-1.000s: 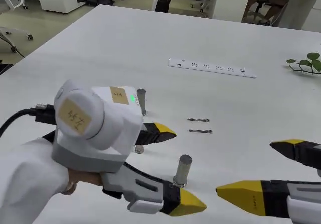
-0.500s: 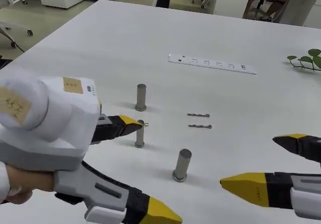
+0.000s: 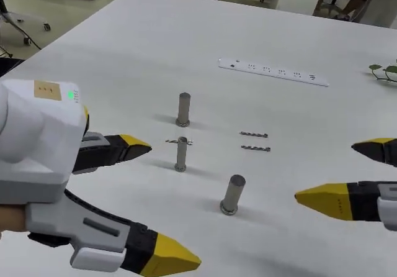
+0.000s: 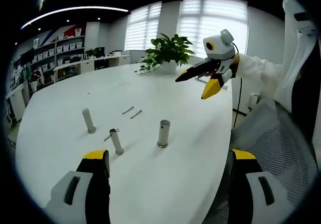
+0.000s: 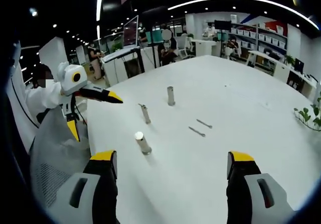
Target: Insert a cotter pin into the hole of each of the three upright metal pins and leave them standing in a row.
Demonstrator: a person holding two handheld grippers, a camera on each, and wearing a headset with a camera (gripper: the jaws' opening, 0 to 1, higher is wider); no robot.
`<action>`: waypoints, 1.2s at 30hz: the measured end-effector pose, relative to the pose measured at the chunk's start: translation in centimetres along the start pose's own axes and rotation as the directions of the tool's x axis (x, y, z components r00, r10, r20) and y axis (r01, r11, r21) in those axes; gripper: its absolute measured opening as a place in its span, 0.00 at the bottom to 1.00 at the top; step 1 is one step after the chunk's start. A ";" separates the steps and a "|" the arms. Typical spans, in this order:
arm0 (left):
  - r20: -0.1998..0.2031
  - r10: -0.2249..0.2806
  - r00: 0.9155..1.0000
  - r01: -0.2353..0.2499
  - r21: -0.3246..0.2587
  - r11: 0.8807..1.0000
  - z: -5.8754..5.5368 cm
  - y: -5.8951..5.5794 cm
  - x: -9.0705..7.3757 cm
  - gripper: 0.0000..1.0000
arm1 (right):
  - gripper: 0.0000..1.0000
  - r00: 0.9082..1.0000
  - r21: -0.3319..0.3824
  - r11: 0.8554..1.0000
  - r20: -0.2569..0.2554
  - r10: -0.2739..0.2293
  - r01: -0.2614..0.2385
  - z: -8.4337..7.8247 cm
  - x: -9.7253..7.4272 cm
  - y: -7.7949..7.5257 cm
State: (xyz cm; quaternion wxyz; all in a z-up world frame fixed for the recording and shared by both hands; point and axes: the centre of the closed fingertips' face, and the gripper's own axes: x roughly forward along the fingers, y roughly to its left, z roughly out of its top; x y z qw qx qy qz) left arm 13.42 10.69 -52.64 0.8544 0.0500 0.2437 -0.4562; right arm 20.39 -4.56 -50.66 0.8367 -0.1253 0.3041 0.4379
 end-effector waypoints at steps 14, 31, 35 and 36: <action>0.000 0.004 1.000 -0.004 -0.014 1.000 0.5 -0.2 -0.3 0.99 | 0.67 0.988 -0.253 0.963 -0.144 0.062 -0.097 1.2 2.9 -3.1; 0.006 0.052 0.999 -0.052 -0.062 0.997 0.8 0.6 -0.9 0.99 | 0.18 0.935 -0.442 0.860 -0.341 0.101 -0.255 0.6 9.3 -5.2; 0.003 0.057 0.998 -0.057 -0.074 0.996 0.7 0.7 -1.1 0.99 | 0.18 0.921 -0.460 0.841 -0.376 0.106 -0.284 0.4 10.4 -5.4; -0.002 0.057 0.998 -0.057 -0.073 0.996 0.6 0.7 -1.0 0.99 | 0.18 0.917 -0.464 0.837 -0.384 0.104 -0.289 0.4 10.6 -5.5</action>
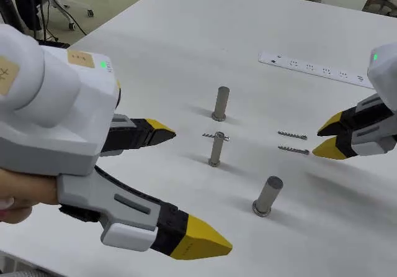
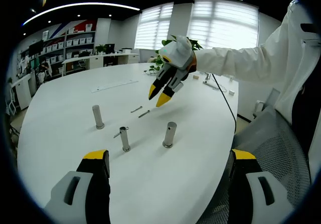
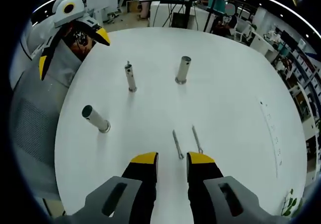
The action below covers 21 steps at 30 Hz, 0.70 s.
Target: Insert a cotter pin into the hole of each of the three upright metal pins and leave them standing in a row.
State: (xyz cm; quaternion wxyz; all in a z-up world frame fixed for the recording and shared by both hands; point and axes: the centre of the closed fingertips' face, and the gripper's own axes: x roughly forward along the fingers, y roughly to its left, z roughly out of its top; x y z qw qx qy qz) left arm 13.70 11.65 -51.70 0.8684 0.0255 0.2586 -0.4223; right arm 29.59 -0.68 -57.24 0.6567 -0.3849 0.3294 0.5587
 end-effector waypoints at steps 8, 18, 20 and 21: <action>-0.011 -0.004 1.000 0.004 -0.015 1.000 -0.2 -0.1 0.2 0.95 | 0.13 0.998 -0.027 0.999 -0.062 0.026 -0.028 -0.5 1.9 -1.0; -0.005 0.004 1.000 -0.004 -0.020 1.000 0.1 0.1 0.1 0.94 | 0.08 0.993 -0.031 0.997 -0.100 0.066 -0.069 -1.1 3.6 -1.3; -0.004 0.006 1.000 -0.006 -0.021 1.000 0.0 0.2 0.1 0.94 | 0.06 0.992 -0.033 0.997 -0.107 0.069 -0.073 -1.1 3.8 -1.3; -0.004 0.007 1.000 -0.007 -0.022 1.000 0.0 0.2 0.1 0.94 | 0.06 0.991 -0.038 0.997 -0.113 0.067 -0.072 -1.2 3.9 -1.4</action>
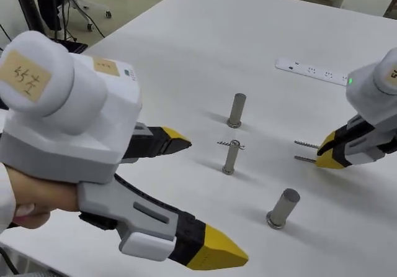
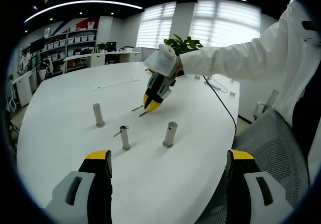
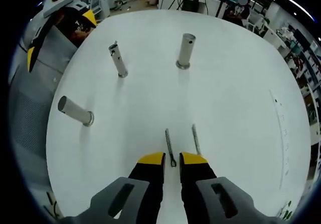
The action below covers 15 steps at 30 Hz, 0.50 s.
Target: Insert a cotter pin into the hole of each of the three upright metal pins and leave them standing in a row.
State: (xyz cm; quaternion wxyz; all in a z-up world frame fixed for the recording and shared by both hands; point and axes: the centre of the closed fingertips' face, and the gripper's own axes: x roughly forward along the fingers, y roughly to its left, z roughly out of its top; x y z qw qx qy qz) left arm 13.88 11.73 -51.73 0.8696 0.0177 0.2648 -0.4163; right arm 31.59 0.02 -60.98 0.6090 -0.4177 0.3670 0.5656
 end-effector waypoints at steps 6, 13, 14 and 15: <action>0.000 0.006 1.000 -0.006 -0.007 1.000 -0.3 0.1 0.1 0.94 | 0.03 0.999 -0.020 1.000 -0.039 0.023 -0.024 -0.5 0.4 0.0; 0.007 0.003 1.000 -0.003 -0.013 1.000 -0.1 -0.1 0.2 0.93 | 0.00 0.997 -0.024 0.998 -0.058 0.049 -0.050 -0.4 0.3 -0.1; 0.011 0.004 1.000 -0.004 -0.013 1.000 -0.1 -0.1 0.1 0.93 | 0.00 0.997 -0.025 0.998 -0.064 0.050 -0.051 -0.4 0.3 -0.1; 0.012 0.005 1.000 -0.005 -0.014 1.000 0.0 -0.1 0.1 0.93 | 0.00 0.996 -0.027 0.998 -0.070 0.052 -0.054 -0.3 0.3 -0.1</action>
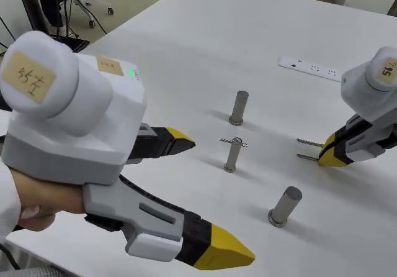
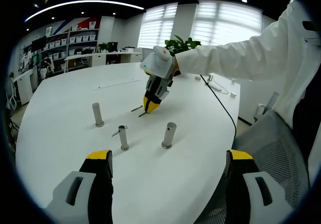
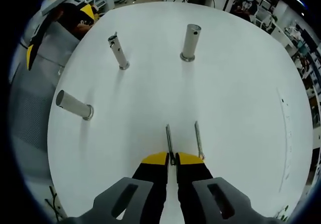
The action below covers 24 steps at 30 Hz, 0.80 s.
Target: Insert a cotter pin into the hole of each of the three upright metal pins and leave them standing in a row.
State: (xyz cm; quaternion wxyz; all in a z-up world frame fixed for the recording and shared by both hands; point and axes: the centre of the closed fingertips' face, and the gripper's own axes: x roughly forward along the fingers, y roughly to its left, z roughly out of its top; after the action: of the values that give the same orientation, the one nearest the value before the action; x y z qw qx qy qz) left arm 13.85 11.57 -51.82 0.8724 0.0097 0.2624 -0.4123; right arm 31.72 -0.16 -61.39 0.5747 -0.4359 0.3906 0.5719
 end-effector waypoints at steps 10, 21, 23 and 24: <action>0.009 0.025 1.000 -0.025 0.012 1.000 0.2 0.7 -0.2 0.94 | 0.00 0.997 -0.043 0.998 -0.065 0.041 -0.044 -0.2 0.3 -0.4; 0.037 0.025 0.999 -0.026 0.012 1.000 1.1 0.0 -0.2 0.93 | 0.00 0.986 -0.056 0.993 -0.136 0.097 -0.105 -0.2 0.5 -0.5; 0.047 0.027 0.999 -0.028 0.012 1.000 1.5 -0.3 -0.2 0.93 | 0.00 0.983 -0.071 0.991 -0.150 0.102 -0.114 -0.2 0.5 -0.5; 0.057 0.026 0.998 -0.027 0.014 1.000 1.7 -0.5 -0.1 0.93 | 0.00 0.981 -0.075 0.990 -0.161 0.109 -0.122 -0.2 0.5 -0.5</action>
State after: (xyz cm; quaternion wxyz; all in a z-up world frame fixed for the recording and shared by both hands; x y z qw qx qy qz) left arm 14.20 10.96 -50.17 0.8848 0.0080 0.2343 -0.4027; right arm 32.25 -0.16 -61.94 0.4892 -0.4800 0.4347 0.5842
